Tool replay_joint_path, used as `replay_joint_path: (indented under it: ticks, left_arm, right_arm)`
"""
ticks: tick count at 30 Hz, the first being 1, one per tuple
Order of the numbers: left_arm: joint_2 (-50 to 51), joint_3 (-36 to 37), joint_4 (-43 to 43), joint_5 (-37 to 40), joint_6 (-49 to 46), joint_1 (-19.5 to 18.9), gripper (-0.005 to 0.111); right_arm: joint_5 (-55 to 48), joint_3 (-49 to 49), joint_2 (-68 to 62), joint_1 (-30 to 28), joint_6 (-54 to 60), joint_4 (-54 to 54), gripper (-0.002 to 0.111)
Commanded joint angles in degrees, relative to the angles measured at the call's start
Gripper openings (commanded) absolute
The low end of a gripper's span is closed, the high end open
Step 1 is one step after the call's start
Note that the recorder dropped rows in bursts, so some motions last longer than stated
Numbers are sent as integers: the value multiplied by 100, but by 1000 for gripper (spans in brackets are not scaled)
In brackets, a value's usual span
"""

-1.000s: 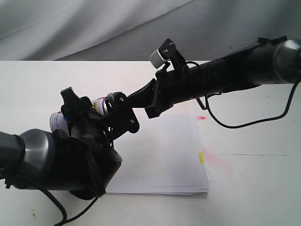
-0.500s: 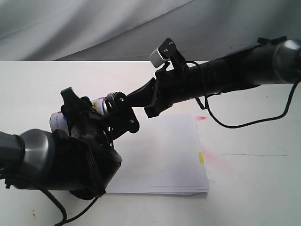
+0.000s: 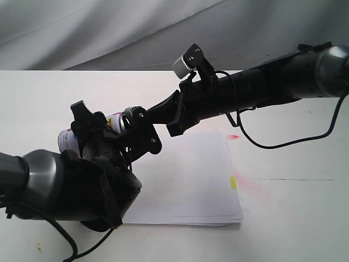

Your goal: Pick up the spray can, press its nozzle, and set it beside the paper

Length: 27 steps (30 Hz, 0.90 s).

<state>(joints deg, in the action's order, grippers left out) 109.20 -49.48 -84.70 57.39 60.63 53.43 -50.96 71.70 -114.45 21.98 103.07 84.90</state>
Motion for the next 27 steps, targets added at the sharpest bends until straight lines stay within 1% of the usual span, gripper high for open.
replay_joint_path:
  ticks: [1,5,11,15,19,24,27]
  left_arm:
    - [-37,-6,-191,254,100,49,0]
    - [-37,-6,-191,254,100,49,0]
    - [-90,-6,-287,241,159,87,0]
    - [-112,-6,-315,176,229,87,0]
    - [-112,-6,-339,-11,229,87,0]
    - [-112,-6,-382,1,215,87,0]
    - [-112,-6,-429,1,193,87,0]
  right_arm:
    - [76,43,4,31,57,70,0]
    - [102,43,-18,82,68,131,0]
    - [-164,43,-344,213,385,741,0]
    - [-266,43,-388,308,507,930,0]
    - [-229,143,-399,420,484,789,0]
    - [-169,312,-399,544,290,711,0]
    - [-73,312,-399,544,128,370,0]
